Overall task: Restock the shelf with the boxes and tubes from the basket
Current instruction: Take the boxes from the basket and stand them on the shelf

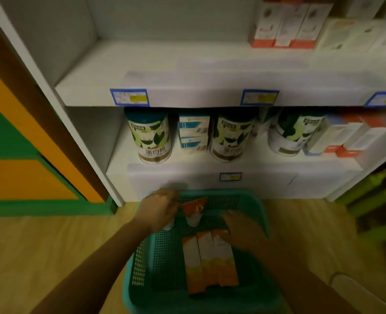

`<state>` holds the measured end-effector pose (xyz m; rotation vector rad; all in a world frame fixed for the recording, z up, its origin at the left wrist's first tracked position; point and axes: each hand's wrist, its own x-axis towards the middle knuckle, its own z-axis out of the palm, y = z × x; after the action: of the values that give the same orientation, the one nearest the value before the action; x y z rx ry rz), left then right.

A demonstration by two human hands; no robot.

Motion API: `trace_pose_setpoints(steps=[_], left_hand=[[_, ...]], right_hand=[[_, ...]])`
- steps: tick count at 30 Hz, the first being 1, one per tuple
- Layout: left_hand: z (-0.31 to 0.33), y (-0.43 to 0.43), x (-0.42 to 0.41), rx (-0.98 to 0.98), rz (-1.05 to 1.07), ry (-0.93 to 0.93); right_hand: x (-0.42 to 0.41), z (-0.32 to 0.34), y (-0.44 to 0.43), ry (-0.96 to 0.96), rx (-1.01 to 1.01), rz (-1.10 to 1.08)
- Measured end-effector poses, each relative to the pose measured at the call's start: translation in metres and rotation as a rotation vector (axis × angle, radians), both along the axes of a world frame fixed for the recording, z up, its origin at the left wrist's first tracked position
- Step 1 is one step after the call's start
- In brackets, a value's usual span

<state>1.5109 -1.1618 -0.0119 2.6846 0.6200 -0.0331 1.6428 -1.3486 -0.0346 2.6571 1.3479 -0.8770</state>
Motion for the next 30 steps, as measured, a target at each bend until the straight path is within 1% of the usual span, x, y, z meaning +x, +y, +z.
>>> trace_pose_setpoints(steps=[3,7,11,17,26,30], left_hand=[[-0.038,-0.007,-0.009,-0.1,0.051,0.041],[-0.071,-0.019,-0.022,-0.106,0.019,0.14],[-0.084,-0.024,-0.029,-0.126,0.03,0.25],[-0.094,-0.031,-0.021,-0.153,0.043,0.359],[-0.133,-0.052,0.005,-0.358,0.051,0.49],[-0.138,-0.045,0.004,-0.411,0.041,0.5]], right_hand=[[-0.004,-0.036,0.002,0.055,-0.081,-0.063],[-0.006,-0.063,0.011,0.085,-0.119,-0.218],[-0.014,-0.077,0.016,0.074,-0.155,-0.289],[-0.016,-0.073,0.015,0.082,-0.084,-0.366],[-0.016,-0.06,-0.004,0.112,-0.037,-0.383],[-0.016,-0.059,-0.006,0.128,-0.037,-0.373]])
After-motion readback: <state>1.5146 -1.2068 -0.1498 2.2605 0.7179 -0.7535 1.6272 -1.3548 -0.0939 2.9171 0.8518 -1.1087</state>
